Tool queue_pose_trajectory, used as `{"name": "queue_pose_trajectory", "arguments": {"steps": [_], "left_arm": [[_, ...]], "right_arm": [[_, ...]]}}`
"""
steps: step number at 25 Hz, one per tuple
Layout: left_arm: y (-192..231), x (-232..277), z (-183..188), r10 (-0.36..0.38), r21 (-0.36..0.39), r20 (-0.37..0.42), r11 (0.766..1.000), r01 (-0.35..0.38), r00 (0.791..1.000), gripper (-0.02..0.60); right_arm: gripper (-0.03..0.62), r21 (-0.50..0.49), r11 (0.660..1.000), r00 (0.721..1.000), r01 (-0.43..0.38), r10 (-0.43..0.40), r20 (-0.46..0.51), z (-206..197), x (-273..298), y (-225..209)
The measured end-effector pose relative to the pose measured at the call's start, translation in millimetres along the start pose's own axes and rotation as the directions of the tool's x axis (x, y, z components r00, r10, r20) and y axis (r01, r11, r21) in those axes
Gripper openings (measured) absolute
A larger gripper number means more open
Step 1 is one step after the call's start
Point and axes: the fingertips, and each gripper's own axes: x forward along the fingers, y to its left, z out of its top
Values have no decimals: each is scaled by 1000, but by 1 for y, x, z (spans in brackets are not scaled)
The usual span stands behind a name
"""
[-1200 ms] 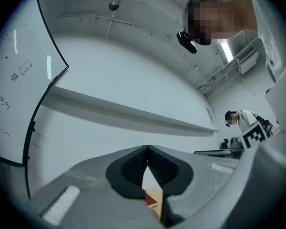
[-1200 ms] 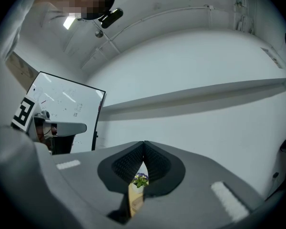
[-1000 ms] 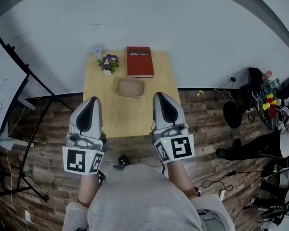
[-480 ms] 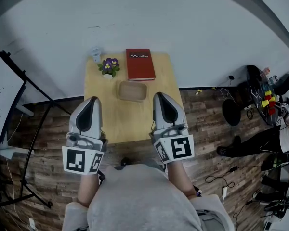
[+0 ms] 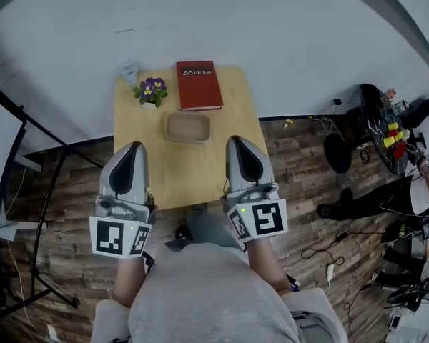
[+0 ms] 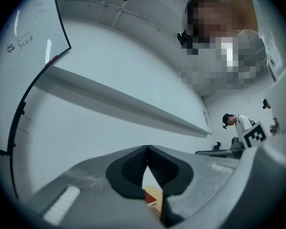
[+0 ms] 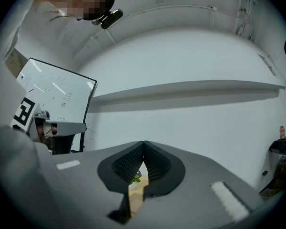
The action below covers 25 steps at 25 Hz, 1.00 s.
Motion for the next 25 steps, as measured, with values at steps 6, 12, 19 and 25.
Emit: {"name": "queue_pose_trajectory", "arguments": {"steps": [6,12,19,25], "left_arm": [[1,21,-10,-9,-12,-15,1000,9,1000,5],[16,48,-10,6,-7,-4,1000,-6,1000,5],[32,81,-15,23,-5,0,1000,-23,1000,5],[44,101,-19,40,1,7,999,-40,999,5]], "right_arm": [[0,7,1000,1000,-1,2,-23,-9,17,-12],[0,13,1000,1000,-7,7,-20,-8,50,-28],[0,18,1000,999,-10,10,-33,-15,84,-48],[0,47,999,997,-21,25,-79,-31,111,-63]]}}
